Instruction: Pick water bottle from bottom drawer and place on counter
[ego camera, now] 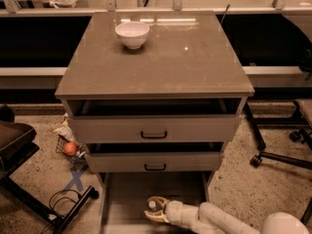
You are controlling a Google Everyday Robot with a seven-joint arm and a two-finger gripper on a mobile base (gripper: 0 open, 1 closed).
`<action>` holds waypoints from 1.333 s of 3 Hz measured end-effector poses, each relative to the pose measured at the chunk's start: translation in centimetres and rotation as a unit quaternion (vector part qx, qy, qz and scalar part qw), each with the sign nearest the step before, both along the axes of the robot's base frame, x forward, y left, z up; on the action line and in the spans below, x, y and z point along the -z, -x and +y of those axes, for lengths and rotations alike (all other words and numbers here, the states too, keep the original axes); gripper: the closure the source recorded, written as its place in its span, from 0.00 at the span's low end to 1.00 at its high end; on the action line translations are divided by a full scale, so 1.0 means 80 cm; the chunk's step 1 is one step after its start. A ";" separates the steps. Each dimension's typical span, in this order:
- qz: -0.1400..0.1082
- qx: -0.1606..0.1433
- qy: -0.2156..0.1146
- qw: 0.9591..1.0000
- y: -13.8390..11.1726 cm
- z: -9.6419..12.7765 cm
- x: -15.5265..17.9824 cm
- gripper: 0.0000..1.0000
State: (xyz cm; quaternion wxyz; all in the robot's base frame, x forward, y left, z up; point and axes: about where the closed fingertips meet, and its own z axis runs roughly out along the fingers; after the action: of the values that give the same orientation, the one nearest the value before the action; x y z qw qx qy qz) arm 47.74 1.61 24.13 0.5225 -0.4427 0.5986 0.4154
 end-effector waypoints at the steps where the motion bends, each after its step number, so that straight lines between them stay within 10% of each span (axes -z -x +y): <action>1: 0.000 0.000 0.000 1.000 0.000 0.000 0.000 0.29; 2: 0.000 0.000 0.000 1.000 0.000 0.000 0.000 0.05; 4: 0.000 -0.001 -0.001 1.000 0.001 0.003 0.000 0.03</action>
Offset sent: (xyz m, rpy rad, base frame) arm 0.0000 0.0000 0.0000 0.0000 0.0000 0.0000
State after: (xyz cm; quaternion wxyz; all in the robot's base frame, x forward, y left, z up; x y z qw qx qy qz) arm 47.68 1.83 24.15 0.5222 -0.4428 0.5977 0.4171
